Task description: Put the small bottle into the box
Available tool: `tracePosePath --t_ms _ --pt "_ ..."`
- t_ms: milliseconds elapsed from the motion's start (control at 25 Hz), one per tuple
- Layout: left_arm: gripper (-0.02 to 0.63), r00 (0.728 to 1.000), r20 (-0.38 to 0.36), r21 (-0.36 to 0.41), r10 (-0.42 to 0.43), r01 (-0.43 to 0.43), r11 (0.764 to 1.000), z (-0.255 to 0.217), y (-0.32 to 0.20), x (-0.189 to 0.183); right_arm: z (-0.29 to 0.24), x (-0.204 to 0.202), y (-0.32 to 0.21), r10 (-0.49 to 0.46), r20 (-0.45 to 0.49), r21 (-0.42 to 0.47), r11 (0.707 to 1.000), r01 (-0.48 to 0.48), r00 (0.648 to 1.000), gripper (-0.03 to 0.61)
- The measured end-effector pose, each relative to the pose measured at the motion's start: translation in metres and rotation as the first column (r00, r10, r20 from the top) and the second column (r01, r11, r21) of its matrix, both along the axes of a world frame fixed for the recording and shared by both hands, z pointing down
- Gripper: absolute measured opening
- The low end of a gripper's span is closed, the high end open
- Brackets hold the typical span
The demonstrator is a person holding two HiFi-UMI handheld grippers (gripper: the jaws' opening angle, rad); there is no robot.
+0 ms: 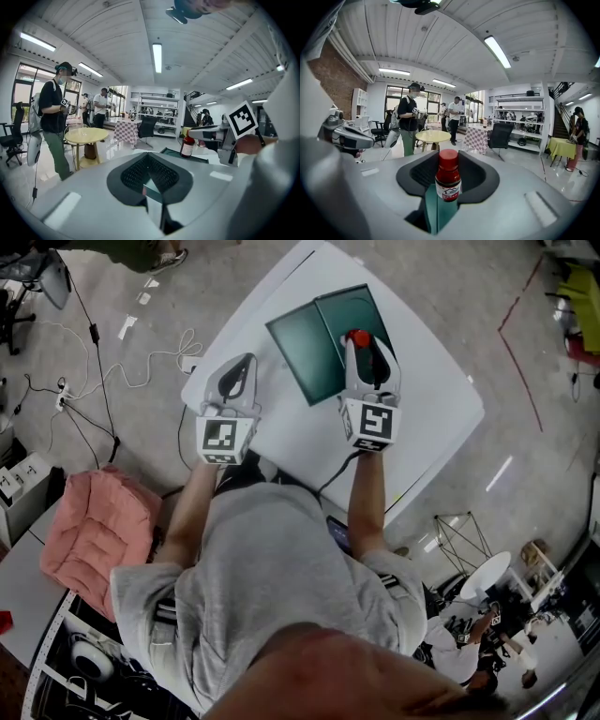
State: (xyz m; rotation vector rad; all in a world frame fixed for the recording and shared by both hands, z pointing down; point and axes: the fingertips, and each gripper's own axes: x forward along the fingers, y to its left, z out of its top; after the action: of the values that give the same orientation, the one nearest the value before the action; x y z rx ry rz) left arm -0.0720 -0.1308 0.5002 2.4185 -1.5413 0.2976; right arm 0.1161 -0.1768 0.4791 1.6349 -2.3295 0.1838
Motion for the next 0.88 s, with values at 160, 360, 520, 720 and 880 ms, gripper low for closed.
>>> tracePosePath --t_ms 160,360,520,720,880 --pt "0.011 1.0 -0.002 0.007 -0.031 0.031 0.999 -0.004 -0.002 -0.015 -0.004 -0.024 -0.008 -0.046 0.001 0.007 0.999 0.046 0.999 0.13" --pt "0.011 0.998 -0.006 0.009 -0.069 0.069 0.998 -0.006 -0.005 -0.03 -0.001 -0.047 -0.019 -0.095 0.003 0.0 0.995 0.095 0.995 0.13" --pt "0.011 0.995 -0.005 0.002 -0.097 0.097 0.995 -0.004 -0.006 -0.04 0.006 -0.062 -0.027 -0.128 -0.003 -0.012 0.992 0.128 0.992 0.13" --pt "0.011 0.993 -0.005 -0.01 -0.12 0.12 0.993 0.0 -0.009 -0.051 0.019 -0.077 -0.032 -0.157 -0.01 -0.037 0.987 0.156 0.988 0.13" --pt "0.011 0.992 -0.008 -0.022 -0.129 0.129 0.991 0.007 -0.011 -0.053 0.034 -0.082 -0.035 -0.169 -0.01 -0.071 0.983 0.168 0.986 0.13"
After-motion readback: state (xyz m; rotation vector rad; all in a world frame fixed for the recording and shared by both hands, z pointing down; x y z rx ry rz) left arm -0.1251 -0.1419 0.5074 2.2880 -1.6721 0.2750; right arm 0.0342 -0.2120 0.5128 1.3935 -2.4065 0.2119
